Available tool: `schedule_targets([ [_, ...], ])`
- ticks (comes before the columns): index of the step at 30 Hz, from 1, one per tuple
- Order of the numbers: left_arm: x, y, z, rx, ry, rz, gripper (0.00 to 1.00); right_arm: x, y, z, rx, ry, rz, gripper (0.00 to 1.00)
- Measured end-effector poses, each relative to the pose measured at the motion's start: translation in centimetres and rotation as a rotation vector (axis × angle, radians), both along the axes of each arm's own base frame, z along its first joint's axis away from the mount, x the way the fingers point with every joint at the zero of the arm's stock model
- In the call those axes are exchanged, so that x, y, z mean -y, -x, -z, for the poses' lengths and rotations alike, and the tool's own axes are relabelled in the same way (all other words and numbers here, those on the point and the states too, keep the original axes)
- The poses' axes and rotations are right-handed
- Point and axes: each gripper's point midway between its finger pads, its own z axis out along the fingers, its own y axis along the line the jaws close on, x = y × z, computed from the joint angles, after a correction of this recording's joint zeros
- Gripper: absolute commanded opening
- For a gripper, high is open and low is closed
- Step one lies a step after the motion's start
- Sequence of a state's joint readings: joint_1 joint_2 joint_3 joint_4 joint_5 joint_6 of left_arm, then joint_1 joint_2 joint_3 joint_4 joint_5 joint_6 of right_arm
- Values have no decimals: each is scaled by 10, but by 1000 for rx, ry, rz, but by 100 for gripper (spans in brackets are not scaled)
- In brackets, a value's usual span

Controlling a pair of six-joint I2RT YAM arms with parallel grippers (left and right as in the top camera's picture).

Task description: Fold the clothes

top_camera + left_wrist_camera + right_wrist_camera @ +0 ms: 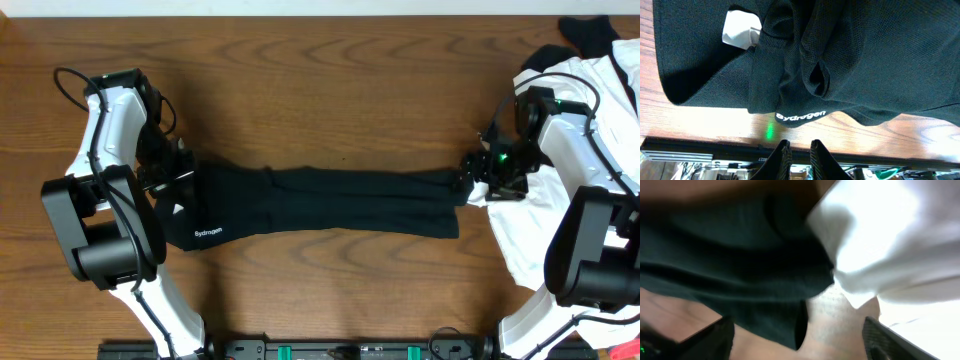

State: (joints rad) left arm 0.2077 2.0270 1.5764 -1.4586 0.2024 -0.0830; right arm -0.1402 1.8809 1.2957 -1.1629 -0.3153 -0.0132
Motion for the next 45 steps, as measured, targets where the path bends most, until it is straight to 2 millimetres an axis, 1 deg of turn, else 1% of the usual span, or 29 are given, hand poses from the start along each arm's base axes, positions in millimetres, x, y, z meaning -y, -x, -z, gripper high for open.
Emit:
schedule_targets([
  [2,0,0,0,1,-1,1,22,-1,9,4,-28,-4,1,86],
  [5,0,0,0,1,0,-1,23,-3,23,16,-64,-8,1,87],
  [8,0,-1,0,4,-2,-2,23,-5,33,33,-72,-10,1,86],
  [11,0,-2,1,7,-3,-3,23,-6,38,41,-66,-10,8,84],
  [15,-1,-3,1,11,-7,-11,23,-6,30,42,8,-1,51,83],
  [19,-1,-5,2,17,-12,-20,23,-11,9,40,110,-33,96,82],
  [22,-1,-5,2,18,-13,-20,23,-17,2,38,139,-79,116,81],
  [25,-1,-5,2,18,-13,-20,23,-24,0,37,145,-124,127,82],
  [30,-1,-5,2,18,-13,-20,23,-29,0,36,136,-156,151,82],
  [39,-1,-6,3,21,-13,-21,23,-37,2,35,106,-203,195,73],
  [41,-1,-6,3,21,-14,-21,23,-38,2,36,100,-209,201,73],
  [42,-1,-6,3,20,-14,-21,24,-39,2,36,100,-210,203,73],
  [43,-1,-6,3,21,-14,-22,28,-40,2,36,100,-210,202,73],
  [45,-1,-6,3,20,-15,-24,31,-44,2,36,101,-212,193,70],
])
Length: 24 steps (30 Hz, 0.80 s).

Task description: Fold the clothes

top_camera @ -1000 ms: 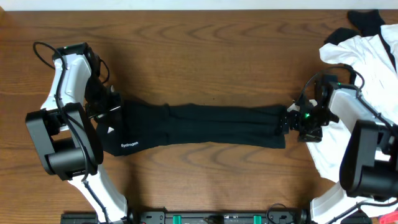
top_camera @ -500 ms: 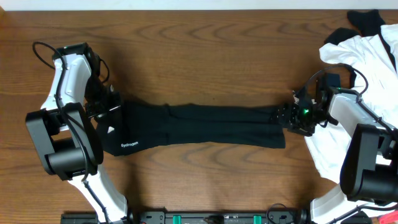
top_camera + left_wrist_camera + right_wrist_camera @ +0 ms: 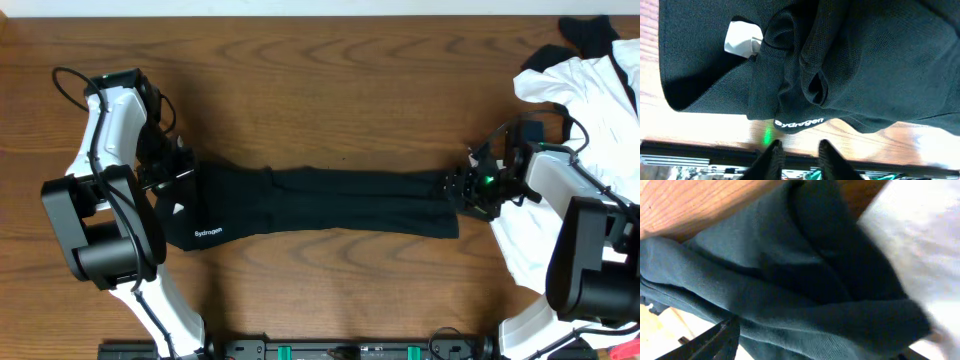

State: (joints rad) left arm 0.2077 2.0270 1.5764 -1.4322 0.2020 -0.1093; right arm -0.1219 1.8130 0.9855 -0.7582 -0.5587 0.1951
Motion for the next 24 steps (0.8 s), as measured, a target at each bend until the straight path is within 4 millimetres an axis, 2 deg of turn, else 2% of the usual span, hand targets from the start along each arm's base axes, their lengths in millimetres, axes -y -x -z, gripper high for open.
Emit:
schedule_targets([
  [2,0,0,0,0,1,1,32,-6,-1,0,7,0,-14,63],
  [3,0,0,0,1,1,0,33,-9,-2,1,12,1,-21,57],
  [4,0,0,0,1,1,0,33,-12,-1,2,11,2,-25,48],
  [5,0,0,0,1,1,1,33,-13,-2,4,9,6,-23,33],
  [6,0,0,0,1,1,0,33,-14,-2,5,11,4,-28,25],
  [7,0,0,0,0,1,0,33,-14,-2,6,10,4,-24,17],
  [9,0,0,0,1,1,1,33,-14,-1,11,1,14,-23,9],
  [13,0,0,0,0,1,0,31,-13,-2,13,4,25,-20,2],
  [19,5,1,-2,-3,29,-11,31,-9,-3,14,5,50,-22,1],
  [24,6,-1,-7,19,32,-14,31,10,-10,5,32,171,-17,1],
])
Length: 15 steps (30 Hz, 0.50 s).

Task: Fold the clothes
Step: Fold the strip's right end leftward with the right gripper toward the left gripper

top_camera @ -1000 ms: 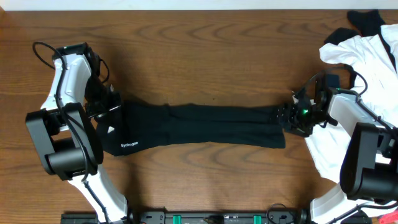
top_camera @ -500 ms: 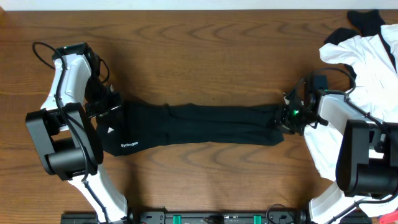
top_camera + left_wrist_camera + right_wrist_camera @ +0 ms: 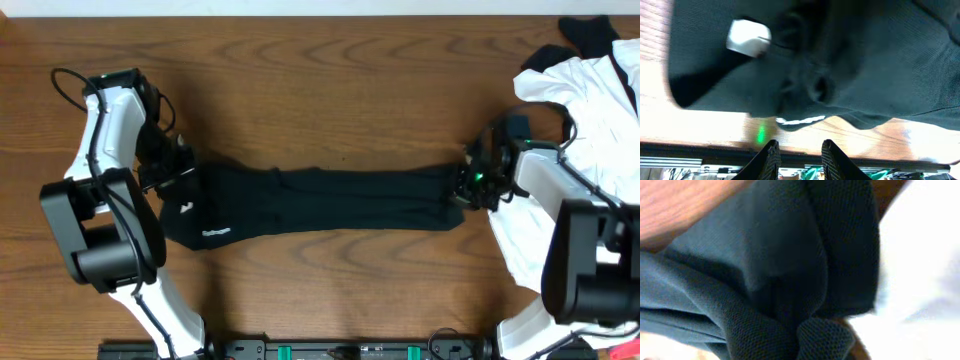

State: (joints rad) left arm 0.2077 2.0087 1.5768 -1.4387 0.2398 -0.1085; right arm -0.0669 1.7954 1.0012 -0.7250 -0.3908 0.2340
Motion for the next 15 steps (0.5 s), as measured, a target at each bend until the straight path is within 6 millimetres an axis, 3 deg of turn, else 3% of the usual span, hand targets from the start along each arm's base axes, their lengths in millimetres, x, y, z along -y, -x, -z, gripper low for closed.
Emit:
schedule_targets([
  [2,0,-1,-6,24,-4,0,31,10,-8,-16,47,58,5,1],
  [9,0,-3,-20,79,-12,-2,30,25,-38,-104,292,168,0,1],
  [11,0,-4,-20,83,-11,-3,28,21,-38,-117,319,183,-19,1],
  [15,0,-8,-18,100,-15,-10,27,-14,-32,-120,328,185,-126,1],
])
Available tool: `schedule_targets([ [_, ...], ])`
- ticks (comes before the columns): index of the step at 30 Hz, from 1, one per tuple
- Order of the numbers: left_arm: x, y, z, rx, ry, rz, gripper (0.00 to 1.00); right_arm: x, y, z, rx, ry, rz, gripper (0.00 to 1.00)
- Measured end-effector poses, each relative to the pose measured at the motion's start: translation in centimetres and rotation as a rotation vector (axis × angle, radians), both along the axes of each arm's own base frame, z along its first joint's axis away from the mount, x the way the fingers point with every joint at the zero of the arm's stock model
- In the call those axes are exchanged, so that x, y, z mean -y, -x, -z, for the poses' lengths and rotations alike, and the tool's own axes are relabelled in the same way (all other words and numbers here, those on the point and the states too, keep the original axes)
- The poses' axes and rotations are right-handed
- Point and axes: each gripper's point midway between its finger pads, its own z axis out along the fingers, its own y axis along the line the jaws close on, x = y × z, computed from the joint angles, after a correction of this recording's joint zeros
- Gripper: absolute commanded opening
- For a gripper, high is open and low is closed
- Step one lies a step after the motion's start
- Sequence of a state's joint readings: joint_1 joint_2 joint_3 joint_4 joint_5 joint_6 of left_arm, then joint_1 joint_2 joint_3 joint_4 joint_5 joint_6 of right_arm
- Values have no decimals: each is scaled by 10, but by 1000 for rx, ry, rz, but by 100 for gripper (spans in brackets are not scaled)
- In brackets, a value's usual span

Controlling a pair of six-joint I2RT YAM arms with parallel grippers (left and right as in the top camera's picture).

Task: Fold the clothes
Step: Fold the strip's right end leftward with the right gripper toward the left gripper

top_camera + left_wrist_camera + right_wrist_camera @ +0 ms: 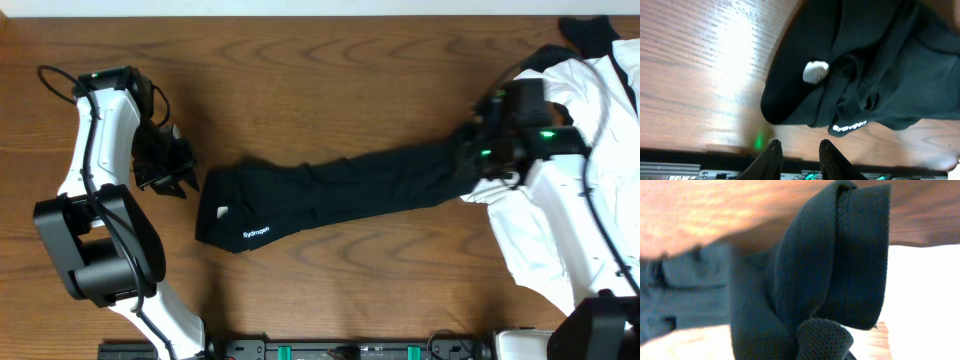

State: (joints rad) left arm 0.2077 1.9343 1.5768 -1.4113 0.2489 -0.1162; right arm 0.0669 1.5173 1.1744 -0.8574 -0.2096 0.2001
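Observation:
A pair of black pants (340, 195) lies slanted across the wooden table, its waist at the near left and its leg ends at the far right. The waist carries a white tag (815, 71) and a white printed logo (849, 127). My right gripper (483, 157) is shut on the leg ends; bunched black fabric (810, 300) fills the right wrist view and hides the fingers. My left gripper (800, 144) is open with only bare wood between its fingers. It stands just left of the waist (172, 172), apart from the cloth.
A heap of white clothes (585, 130) covers the right side of the table, right behind my right gripper. A dark garment (590, 30) lies at the far right corner. A black rail (350, 350) runs along the near edge.
The right gripper has moved farther back with the leg ends, so the pants now lie slanted instead of straight. The waist has shifted right, away from the left gripper, which stays open.
First the pants lay straight across the table, the left fingers close together by the waist and the right gripper open at the leg ends. Then the left fingers stood wider apart. The right gripper then shut on the leg ends, which it now holds farther back.

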Motion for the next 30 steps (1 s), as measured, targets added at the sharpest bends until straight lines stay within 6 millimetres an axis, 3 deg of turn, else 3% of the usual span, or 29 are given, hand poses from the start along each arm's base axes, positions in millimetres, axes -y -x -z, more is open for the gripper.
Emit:
schedule_targets([
  [5,0,-1,0,1,-3,-11,27,-53,8,4,3,21,-114,1],
  [11,2,-1,0,1,6,-17,27,-99,10,13,16,23,-164,1],
  [22,5,-2,-1,5,24,-22,27,-176,13,61,7,9,-274,6],
  [24,5,-2,-1,5,26,-23,27,-187,13,65,20,1,-294,12],
  [30,5,-2,-1,6,27,-23,27,-211,21,80,5,-23,-338,49],
])
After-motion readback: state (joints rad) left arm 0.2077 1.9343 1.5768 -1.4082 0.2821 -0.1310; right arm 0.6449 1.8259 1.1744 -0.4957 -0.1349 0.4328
